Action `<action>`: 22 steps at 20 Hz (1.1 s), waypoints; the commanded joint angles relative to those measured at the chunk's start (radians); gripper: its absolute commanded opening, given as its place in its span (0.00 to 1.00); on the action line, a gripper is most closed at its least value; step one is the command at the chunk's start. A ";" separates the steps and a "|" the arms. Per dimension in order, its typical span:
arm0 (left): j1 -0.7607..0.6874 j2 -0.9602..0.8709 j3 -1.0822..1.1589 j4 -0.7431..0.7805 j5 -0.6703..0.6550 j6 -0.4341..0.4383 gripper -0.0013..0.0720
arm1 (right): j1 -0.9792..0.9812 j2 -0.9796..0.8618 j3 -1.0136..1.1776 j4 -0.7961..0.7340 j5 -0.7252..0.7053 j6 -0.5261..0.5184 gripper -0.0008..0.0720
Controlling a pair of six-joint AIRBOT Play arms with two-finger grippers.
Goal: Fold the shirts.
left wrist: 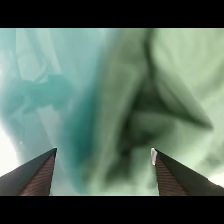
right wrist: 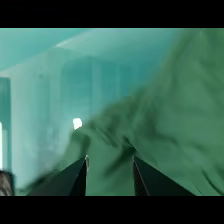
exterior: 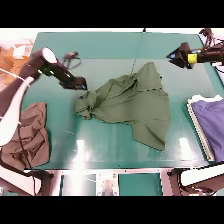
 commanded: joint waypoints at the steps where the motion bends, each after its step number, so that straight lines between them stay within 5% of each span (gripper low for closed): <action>1: 0.160 -0.022 0.130 -0.024 -0.156 -0.021 0.94 | -0.095 0.065 -0.091 -0.132 0.151 -0.001 0.46; 6: 0.248 0.010 -0.121 -0.160 -0.279 0.048 0.91 | -0.214 0.344 -0.650 -0.229 0.046 -0.060 0.46; 8: 0.241 0.047 -0.266 -0.185 -0.272 0.097 0.91 | -0.275 0.398 -0.835 -0.219 0.005 -0.050 0.59; 15: 0.241 0.129 -0.462 -0.231 -0.209 0.154 0.91 | -0.291 0.342 -1.118 -0.113 -0.209 -0.173 0.58; 18: 0.241 0.169 -0.465 -0.230 -0.208 0.152 0.91 | -0.291 0.297 -1.118 0.027 -0.237 -0.277 0.46; 20: 0.241 0.205 -0.497 -0.230 -0.198 0.152 0.91 | -0.291 0.285 -1.118 0.113 -0.236 -0.357 0.08; 22: 0.241 0.260 -0.571 -0.231 -0.157 0.150 0.91 | -0.294 0.285 -1.099 0.099 -0.222 -0.368 0.04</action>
